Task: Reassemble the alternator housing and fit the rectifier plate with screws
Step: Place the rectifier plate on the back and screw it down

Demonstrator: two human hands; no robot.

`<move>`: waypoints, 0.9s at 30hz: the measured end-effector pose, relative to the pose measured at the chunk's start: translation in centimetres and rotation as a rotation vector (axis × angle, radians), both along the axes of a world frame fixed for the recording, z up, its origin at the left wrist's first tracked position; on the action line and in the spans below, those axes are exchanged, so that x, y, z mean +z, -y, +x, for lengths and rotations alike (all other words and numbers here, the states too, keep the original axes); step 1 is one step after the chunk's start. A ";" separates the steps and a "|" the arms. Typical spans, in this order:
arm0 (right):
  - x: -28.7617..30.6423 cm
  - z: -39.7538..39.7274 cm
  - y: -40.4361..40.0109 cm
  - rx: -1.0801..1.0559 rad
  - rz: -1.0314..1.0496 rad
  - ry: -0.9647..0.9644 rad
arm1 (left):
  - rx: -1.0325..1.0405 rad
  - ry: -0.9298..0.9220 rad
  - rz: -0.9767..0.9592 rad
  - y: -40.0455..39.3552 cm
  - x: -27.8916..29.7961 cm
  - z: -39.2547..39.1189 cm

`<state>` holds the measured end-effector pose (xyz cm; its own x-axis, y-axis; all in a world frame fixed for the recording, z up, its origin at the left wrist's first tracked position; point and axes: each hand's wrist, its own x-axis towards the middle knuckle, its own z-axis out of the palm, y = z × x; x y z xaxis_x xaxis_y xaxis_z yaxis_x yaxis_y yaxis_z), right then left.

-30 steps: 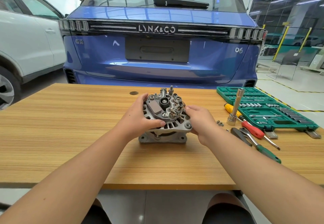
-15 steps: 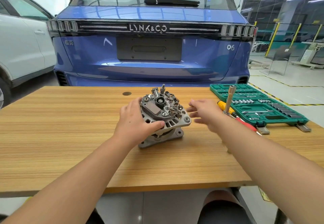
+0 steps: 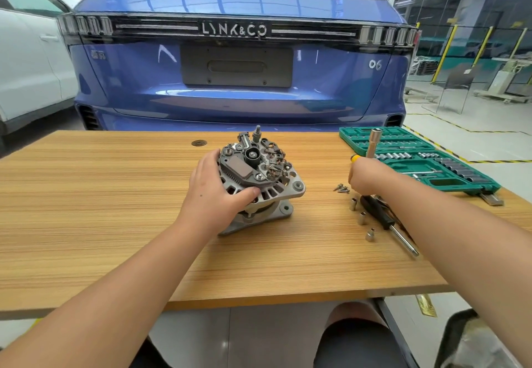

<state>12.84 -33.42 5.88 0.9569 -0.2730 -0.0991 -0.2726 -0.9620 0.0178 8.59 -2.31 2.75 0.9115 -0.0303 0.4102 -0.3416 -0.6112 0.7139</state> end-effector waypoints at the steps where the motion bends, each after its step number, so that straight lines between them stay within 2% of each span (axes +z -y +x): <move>1: -0.2 0.1 0.1 0.017 0.011 -0.002 | 0.000 0.002 -0.002 0.0 0.0 0.0; 9: -1.1 0.6 -1.0 0.069 -0.053 -0.071 | -0.010 -0.001 -0.022 -0.1 0.0 0.0; 15: -1.6 1.2 -0.2 0.054 -0.014 -0.041 | -0.016 0.006 -0.031 -0.1 -0.1 0.1; 19: -2.2 1.8 0.5 0.029 0.000 0.057 | -0.023 0.015 -0.039 -0.1 -0.2 0.2; 27: -3.0 2.7 0.4 -0.012 -0.020 0.025 | -0.018 0.022 -0.044 -0.2 -0.1 0.2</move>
